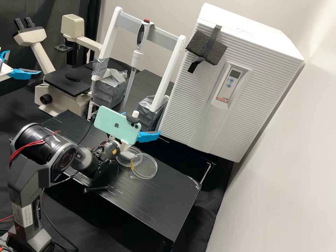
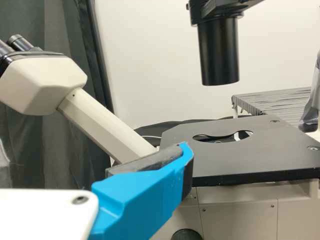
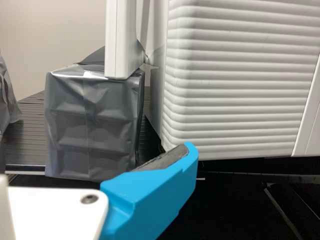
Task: Open the bottle
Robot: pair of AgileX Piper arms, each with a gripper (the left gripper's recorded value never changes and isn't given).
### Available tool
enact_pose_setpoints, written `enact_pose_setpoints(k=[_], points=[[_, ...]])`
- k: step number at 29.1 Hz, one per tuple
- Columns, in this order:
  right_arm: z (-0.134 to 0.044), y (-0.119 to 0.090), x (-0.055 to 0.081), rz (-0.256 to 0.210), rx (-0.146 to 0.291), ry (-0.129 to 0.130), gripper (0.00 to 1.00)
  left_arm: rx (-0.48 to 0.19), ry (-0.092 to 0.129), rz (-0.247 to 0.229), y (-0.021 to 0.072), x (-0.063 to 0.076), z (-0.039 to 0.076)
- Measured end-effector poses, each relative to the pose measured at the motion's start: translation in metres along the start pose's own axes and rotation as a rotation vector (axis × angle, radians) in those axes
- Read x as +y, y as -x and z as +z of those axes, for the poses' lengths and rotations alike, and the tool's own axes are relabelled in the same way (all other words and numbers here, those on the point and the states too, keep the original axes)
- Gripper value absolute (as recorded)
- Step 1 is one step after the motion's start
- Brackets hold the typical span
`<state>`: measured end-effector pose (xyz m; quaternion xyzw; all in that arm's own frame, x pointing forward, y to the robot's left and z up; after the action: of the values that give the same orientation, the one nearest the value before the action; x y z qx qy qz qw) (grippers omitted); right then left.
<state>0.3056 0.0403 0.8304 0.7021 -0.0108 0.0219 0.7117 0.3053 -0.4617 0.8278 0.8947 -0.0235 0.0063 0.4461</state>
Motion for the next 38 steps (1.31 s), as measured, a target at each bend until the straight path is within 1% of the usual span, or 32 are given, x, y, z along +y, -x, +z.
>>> enact_pose_setpoints(k=[9,13,14,15,17,19,20,22,24,26,28,31,38], points=[[0.0,0.0,0.0,0.0,0.0,0.0,1.0,0.0,0.0,0.0,0.0,0.0,0.0],[0.0,0.0,0.0,0.0,0.0,0.0,1.0,-0.017,0.002,-0.004,0.001,-0.001,0.005],[0.0,0.0,0.0,0.0,0.0,0.0,1.0,-0.03,0.013,-0.004,0.0015,-0.002,0.008],[0.0,0.0,0.0,0.0,0.0,0.0,1.0,-0.065,0.02,-0.008,0.0045,-0.003,0.014],[0.0,0.0,0.0,0.0,0.0,0.0,1.0,-0.112,0.033,-0.008,0.0081,-0.003,0.022],[0.0,0.0,0.0,0.0,0.0,0.0,1.0,-0.181,0.039,-0.005,0.0146,-0.003,0.034],[0.0,0.0,0.0,0.0,0.0,0.0,1.0,-0.208,0.042,-0.005,0.0173,-0.002,0.038],[0.0,0.0,0.0,0.0,0.0,0.0,1.0,-0.261,0.047,0.007,0.0242,-0.001,0.048],[0.0,0.0,0.0,0.0,0.0,0.0,1.0,-0.307,0.057,0.019,0.0295,0.0,0.056],[0.0,0.0,0.0,0.0,0.0,0.0,1.0,-0.356,0.052,0.025,0.0354,0.0,0.065],[0.0,0.0,0.0,0.0,0.0,0.0,1.0,-0.388,0.048,0.022,0.0398,-0.001,0.07],[0.0,0.0,0.0,0.0,0.0,0.0,1.0,-0.43,0.051,0.011,0.0463,-0.002,0.078],[0.0,0.0,0.0,0.0,0.0,0.0,1.0,-0.473,0.063,-0.003,0.0518,-0.005,0.088]])
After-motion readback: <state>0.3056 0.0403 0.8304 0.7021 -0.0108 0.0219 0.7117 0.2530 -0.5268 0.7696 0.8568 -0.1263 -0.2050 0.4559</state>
